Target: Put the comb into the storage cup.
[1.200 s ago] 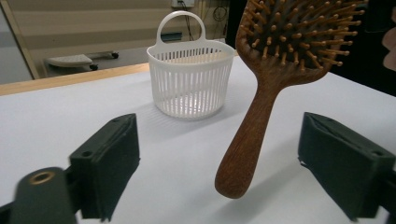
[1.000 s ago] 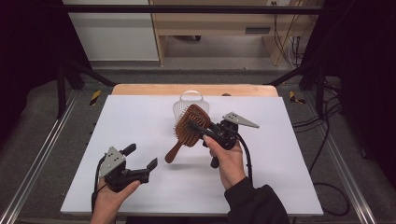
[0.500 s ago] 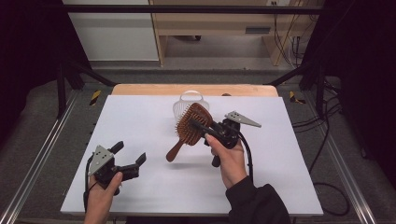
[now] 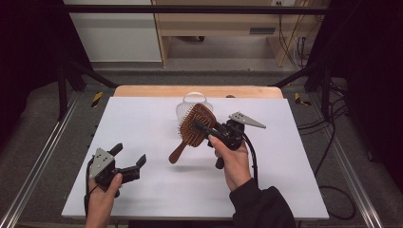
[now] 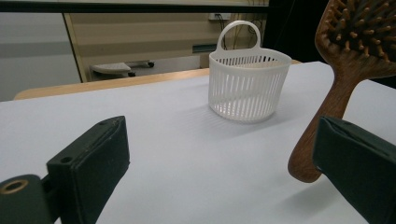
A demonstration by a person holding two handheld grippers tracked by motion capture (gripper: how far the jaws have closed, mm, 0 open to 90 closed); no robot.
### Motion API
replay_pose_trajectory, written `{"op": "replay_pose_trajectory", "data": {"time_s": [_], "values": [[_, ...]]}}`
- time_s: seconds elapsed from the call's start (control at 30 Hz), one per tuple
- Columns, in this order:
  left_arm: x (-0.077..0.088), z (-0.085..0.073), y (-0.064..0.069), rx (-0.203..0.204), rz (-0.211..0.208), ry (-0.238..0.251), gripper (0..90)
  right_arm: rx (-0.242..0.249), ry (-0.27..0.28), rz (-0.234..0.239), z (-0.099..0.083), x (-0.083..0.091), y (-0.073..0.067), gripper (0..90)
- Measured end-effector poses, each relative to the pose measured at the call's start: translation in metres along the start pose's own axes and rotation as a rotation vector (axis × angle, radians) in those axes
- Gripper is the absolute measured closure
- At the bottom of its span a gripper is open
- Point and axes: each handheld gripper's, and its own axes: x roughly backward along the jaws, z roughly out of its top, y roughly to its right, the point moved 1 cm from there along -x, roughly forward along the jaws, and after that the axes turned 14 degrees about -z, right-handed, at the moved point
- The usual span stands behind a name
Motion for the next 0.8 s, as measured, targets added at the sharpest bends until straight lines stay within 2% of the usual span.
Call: {"op": "replay_pose_trajectory", "data": {"time_s": [0.43, 0.8], "values": [[0.000, -0.002, -0.002, -0.027, 0.001, 0.004, 4.0, 0.005, 0.014, 0.001, 0.010, -0.001, -0.004, 55.1], [0.001, -0.002, -0.004, -0.024, 0.015, 0.009, 4.0, 0.010, 0.031, 0.003, 0.022, -0.001, -0.008, 55.0]]}}
